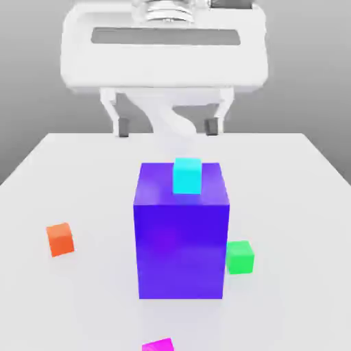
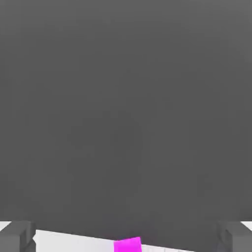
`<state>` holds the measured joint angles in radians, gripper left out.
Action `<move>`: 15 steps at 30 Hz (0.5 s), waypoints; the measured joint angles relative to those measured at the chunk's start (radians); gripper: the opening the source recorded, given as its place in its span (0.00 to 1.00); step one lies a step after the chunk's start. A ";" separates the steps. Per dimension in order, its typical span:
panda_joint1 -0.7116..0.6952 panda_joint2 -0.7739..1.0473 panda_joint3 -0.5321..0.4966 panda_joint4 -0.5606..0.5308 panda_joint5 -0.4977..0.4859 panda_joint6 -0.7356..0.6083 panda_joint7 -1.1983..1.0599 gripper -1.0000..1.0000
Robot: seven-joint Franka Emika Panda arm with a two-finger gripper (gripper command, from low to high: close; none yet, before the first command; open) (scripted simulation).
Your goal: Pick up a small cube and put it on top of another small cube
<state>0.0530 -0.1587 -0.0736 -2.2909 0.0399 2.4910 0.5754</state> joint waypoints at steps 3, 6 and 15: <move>0.001 0.109 -0.005 0.002 0.011 0.032 -0.041 0.50; -0.005 0.218 -0.003 0.003 0.018 0.065 -0.080 0.50; -0.029 0.543 0.010 0.014 0.014 0.178 -0.167 0.50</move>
<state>0.0238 0.3839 -0.0632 -2.2770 0.0544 2.6689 0.4080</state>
